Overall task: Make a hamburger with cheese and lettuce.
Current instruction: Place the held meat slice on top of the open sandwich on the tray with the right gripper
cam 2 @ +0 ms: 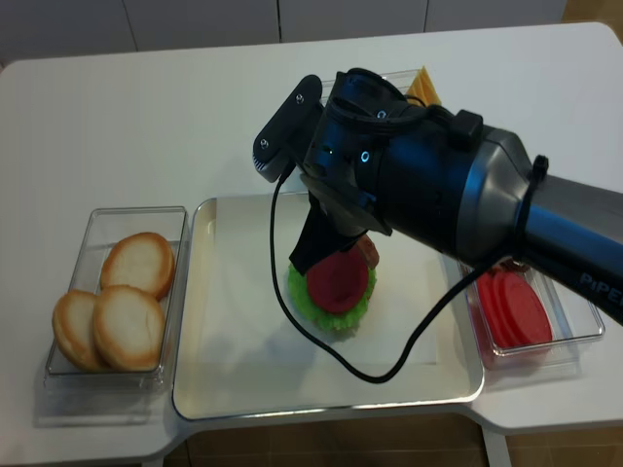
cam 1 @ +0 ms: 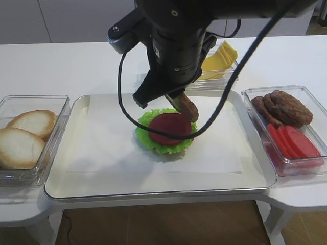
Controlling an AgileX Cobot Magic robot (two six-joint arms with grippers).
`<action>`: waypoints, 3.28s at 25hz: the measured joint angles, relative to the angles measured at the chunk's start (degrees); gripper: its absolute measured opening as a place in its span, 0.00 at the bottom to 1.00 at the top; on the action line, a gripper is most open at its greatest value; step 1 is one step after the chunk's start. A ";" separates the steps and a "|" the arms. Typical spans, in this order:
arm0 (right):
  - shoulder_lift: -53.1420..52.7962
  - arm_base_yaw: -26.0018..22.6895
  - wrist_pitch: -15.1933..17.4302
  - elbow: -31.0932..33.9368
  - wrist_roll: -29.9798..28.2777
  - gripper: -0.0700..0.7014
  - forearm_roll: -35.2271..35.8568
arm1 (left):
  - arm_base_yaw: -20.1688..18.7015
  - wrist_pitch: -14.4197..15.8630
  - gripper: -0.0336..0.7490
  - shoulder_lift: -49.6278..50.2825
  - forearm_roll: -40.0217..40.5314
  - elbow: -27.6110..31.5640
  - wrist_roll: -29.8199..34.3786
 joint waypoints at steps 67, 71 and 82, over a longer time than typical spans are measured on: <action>0.49 0.04 8.95 -3.42 -1.22 0.46 7.27 | 0.00 0.00 0.65 0.00 0.00 0.00 0.00; -0.31 -0.40 9.05 -3.42 -1.44 0.46 7.92 | 0.00 0.00 0.65 0.00 0.00 0.00 0.00; -7.50 -22.08 8.72 -3.42 -7.13 0.47 22.75 | 0.00 0.00 0.65 0.00 0.00 0.00 0.00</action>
